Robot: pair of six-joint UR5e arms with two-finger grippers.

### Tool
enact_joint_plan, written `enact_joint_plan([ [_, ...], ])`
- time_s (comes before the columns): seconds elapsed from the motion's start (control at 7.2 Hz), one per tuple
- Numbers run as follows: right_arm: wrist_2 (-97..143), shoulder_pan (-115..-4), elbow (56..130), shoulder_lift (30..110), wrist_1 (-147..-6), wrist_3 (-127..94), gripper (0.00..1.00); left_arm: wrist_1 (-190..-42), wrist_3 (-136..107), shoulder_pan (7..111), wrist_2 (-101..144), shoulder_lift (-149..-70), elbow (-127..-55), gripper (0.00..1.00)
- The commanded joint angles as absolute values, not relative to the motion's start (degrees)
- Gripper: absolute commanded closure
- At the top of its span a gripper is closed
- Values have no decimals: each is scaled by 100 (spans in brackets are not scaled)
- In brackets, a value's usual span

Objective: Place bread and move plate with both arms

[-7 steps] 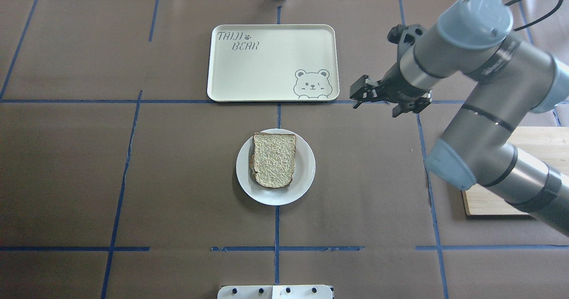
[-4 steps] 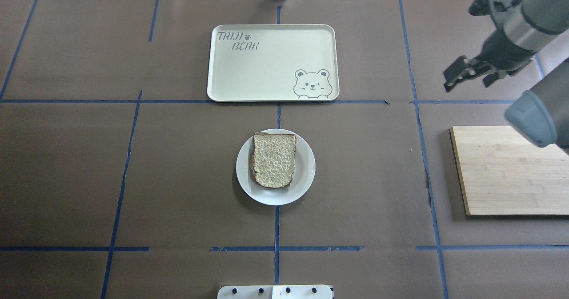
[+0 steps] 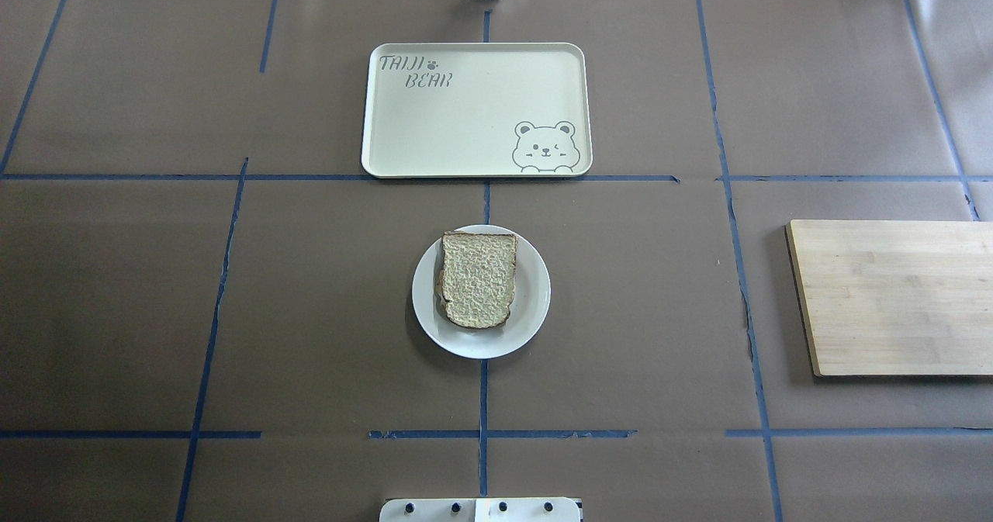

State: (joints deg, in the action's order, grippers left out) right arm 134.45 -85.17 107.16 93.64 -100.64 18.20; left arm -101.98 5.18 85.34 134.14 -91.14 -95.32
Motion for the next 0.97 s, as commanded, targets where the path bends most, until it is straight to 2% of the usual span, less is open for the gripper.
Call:
enact_joint_plan([
  [0.0,13604,-9279,10181,9990,-10002,2915,0,-10423,-556,8359,13456,-9403,-9500,0],
  [0.42,13702,-9360,10151,10038,-9949,2174,0,-11580,-1575,7518,14113,-9439,-9554,0],
  [0.83,13816,-9325,10169,10020,-9949,2118,0,-14124,-5183,6017,14080,-9466,-9554,0],
])
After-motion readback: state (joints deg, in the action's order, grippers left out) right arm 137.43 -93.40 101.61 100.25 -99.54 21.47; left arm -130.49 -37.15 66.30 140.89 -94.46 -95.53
